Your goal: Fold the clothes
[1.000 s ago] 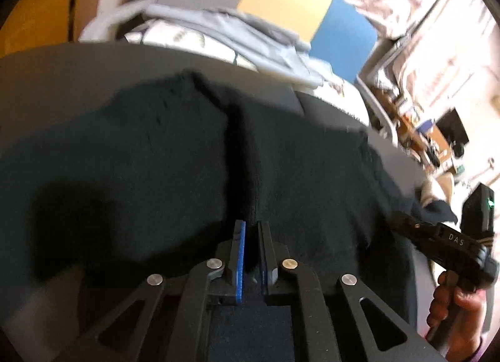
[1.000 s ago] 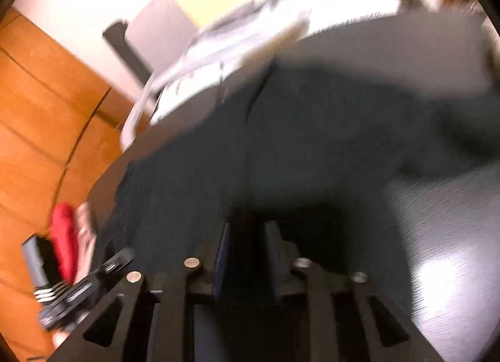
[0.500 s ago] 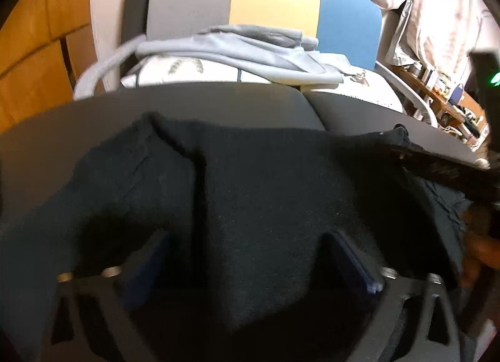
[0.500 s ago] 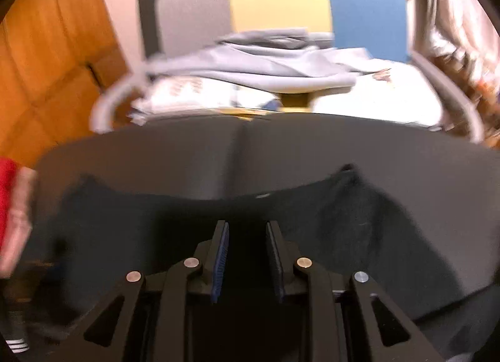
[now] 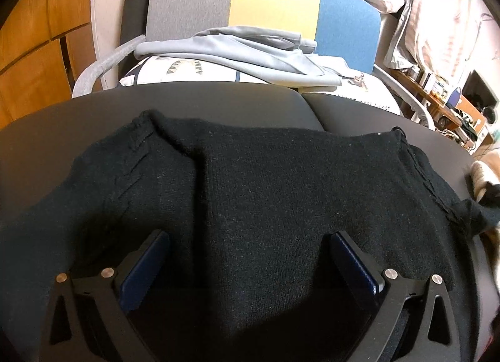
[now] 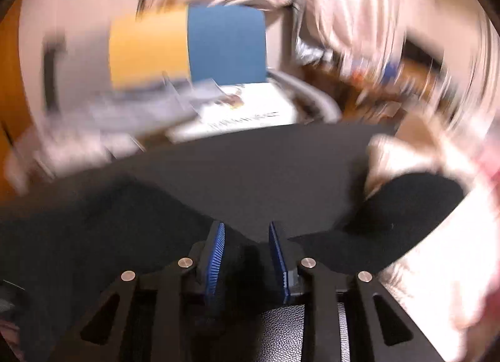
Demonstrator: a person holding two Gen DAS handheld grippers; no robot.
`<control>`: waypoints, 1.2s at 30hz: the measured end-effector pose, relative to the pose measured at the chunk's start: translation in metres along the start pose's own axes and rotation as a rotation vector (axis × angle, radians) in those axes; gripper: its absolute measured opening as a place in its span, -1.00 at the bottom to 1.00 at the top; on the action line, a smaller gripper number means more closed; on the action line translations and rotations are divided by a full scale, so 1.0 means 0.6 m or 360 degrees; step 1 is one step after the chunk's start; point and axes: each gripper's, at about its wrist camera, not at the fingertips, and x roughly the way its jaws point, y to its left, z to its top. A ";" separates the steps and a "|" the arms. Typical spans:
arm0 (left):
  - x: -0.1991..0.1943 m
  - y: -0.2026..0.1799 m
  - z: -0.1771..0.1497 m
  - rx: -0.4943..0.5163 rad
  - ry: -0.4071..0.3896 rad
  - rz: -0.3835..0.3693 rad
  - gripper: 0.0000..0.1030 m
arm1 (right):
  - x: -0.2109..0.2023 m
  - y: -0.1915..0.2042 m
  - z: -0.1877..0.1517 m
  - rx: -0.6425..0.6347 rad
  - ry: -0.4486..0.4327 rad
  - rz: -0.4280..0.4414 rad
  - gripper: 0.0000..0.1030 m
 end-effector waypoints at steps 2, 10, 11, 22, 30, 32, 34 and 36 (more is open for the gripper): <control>0.000 0.000 0.000 0.0002 0.0000 0.0002 1.00 | -0.020 -0.095 0.024 0.0323 0.0008 0.0068 -0.42; 0.001 0.000 0.001 -0.0001 0.0001 -0.0003 1.00 | -0.063 -0.351 0.084 0.0924 0.0020 -0.0045 -0.25; 0.001 0.000 0.001 -0.0001 0.0001 -0.0004 1.00 | -0.061 -0.369 0.086 0.0968 0.0028 -0.0047 -0.25; 0.002 0.000 0.001 -0.0003 0.0001 -0.0007 1.00 | 0.020 -0.429 0.099 0.1240 0.0068 0.0033 -0.77; 0.000 -0.004 0.000 -0.0005 0.0004 -0.0003 1.00 | -0.059 -0.306 0.137 0.0875 -0.0113 0.0121 -0.85; -0.002 -0.004 0.003 -0.0003 0.0014 0.0000 1.00 | -0.084 -0.245 0.145 0.0758 -0.0159 0.0198 -0.85; -0.008 -0.003 0.005 -0.0008 0.0013 -0.0003 1.00 | -0.098 -0.177 0.150 0.0655 -0.0176 0.0285 -0.85; -0.028 0.006 0.003 -0.0035 -0.0022 -0.0025 1.00 | -0.111 -0.091 0.151 0.0531 -0.0193 0.0402 -0.85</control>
